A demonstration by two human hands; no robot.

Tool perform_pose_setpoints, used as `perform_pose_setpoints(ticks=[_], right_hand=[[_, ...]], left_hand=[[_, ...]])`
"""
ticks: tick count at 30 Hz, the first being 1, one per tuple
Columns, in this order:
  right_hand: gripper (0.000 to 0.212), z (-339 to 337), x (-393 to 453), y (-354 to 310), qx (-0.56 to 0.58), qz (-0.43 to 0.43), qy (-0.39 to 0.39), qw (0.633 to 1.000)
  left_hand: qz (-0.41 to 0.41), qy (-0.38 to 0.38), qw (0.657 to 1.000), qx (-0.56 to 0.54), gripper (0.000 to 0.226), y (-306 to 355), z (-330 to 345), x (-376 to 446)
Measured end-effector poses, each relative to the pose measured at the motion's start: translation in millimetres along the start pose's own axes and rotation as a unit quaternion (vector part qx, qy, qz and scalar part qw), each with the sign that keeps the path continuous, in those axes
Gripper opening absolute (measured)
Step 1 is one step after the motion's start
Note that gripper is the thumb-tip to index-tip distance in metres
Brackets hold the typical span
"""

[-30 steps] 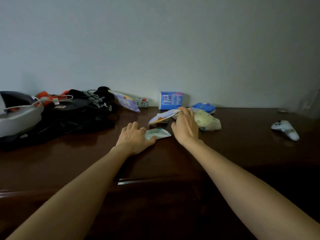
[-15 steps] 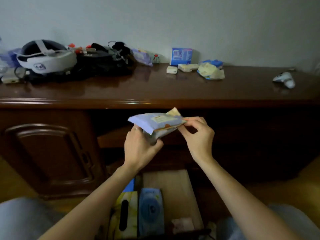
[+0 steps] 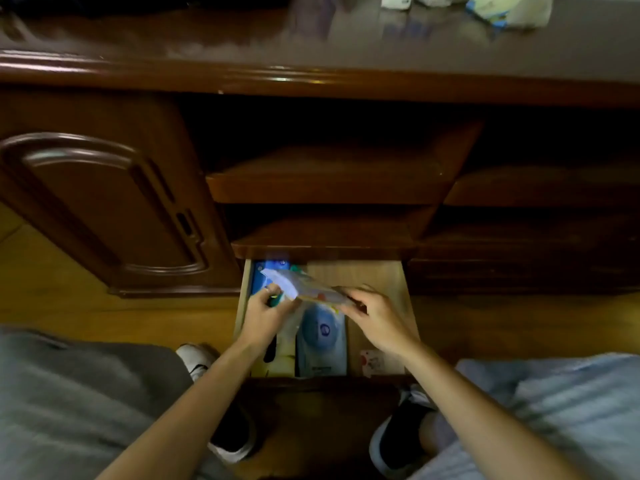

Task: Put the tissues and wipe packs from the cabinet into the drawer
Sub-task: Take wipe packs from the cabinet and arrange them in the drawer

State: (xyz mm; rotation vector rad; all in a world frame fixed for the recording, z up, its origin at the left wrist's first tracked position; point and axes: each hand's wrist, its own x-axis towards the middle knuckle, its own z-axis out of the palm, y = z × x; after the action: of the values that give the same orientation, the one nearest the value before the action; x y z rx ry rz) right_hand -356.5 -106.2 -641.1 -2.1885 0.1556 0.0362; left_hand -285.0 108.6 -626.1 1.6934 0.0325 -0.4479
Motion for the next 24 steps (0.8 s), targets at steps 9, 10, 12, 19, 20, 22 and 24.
perform_pose_setpoints(ticks=[9,10,12,19,20,22,24], right_hand=[[0.017,23.1,-14.0,33.2,0.2,0.239,-0.034,0.949],[0.019,24.6,-15.2,39.9,0.206,0.263,-0.024,0.942],[0.023,27.5,-16.2,51.3,0.211,0.318,-0.016,0.924],[0.032,54.5,3.3,69.9,0.235,0.426,-0.007,0.874],[0.034,58.0,5.3,69.0,0.239,0.428,-0.031,0.871],[0.04,62.5,6.1,66.6,0.195,0.434,-0.099,0.874],[0.046,70.0,5.2,69.9,0.09,0.397,-0.166,0.898]], left_hand=[[-0.141,0.082,0.966,-0.199,0.059,-34.5,-14.2,13.4],[-0.157,0.097,0.962,-0.202,0.06,-35.3,-14.4,15.4],[-0.177,0.122,0.96,-0.18,0.047,-37.8,-14.6,21.3],[-0.211,0.18,0.949,-0.151,0.017,-49.9,-18.0,29.3],[-0.215,0.182,0.948,-0.149,0.016,-51.4,-19.9,28.7],[-0.224,0.171,0.949,-0.139,0.018,-55.1,-22.1,27.2],[-0.233,0.154,0.951,-0.13,0.021,-57.6,-23.3,26.8]])
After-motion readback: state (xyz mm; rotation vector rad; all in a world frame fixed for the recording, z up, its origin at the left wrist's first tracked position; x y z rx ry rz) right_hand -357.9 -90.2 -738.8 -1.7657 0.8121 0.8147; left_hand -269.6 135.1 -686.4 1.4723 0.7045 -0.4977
